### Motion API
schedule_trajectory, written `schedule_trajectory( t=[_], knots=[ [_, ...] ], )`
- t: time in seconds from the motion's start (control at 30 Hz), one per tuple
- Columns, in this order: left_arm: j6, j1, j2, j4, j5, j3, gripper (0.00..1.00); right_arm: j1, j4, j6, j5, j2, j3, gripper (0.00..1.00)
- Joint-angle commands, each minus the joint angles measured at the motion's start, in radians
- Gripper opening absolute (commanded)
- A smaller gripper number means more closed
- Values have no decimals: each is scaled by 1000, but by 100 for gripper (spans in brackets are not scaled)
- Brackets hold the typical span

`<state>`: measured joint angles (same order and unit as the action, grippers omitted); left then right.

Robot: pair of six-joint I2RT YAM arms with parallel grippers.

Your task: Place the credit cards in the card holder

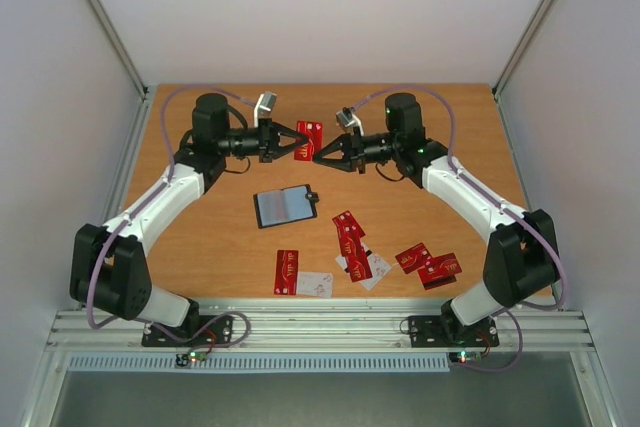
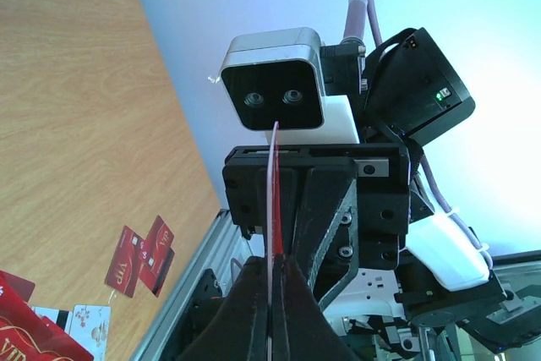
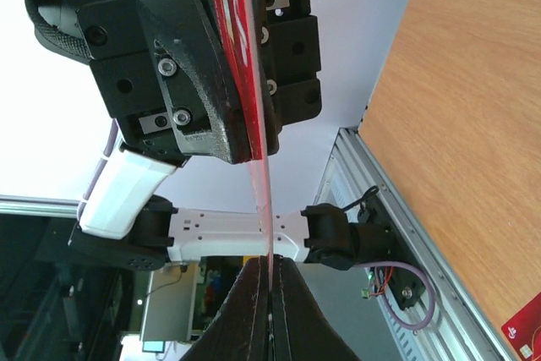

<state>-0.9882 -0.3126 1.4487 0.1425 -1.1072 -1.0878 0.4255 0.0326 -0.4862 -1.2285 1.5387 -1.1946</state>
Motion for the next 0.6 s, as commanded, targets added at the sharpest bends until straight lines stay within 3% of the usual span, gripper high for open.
schedule_trajectory(
  t=[0.0,0.1,0.2,0.27,0.4,0.57],
  knots=[
    [-14,4,17,88,-24,2,0,-5,-30,-6,-25,13,-27,1],
    [-19,5,18,87,-13,6,0,-5,-7,11,-13,23,-41,6],
    [1,11,10,14,38,17,0,-5,129,109,35,36,-79,40],
    [49,17,1,-100,97,23,0,-5,312,202,97,52,-121,50],
    [248,27,12,-407,239,20,0,-5,575,337,259,113,-199,52],
    [385,56,65,-543,256,41,0,-4,627,353,335,172,-195,51]
  ],
)
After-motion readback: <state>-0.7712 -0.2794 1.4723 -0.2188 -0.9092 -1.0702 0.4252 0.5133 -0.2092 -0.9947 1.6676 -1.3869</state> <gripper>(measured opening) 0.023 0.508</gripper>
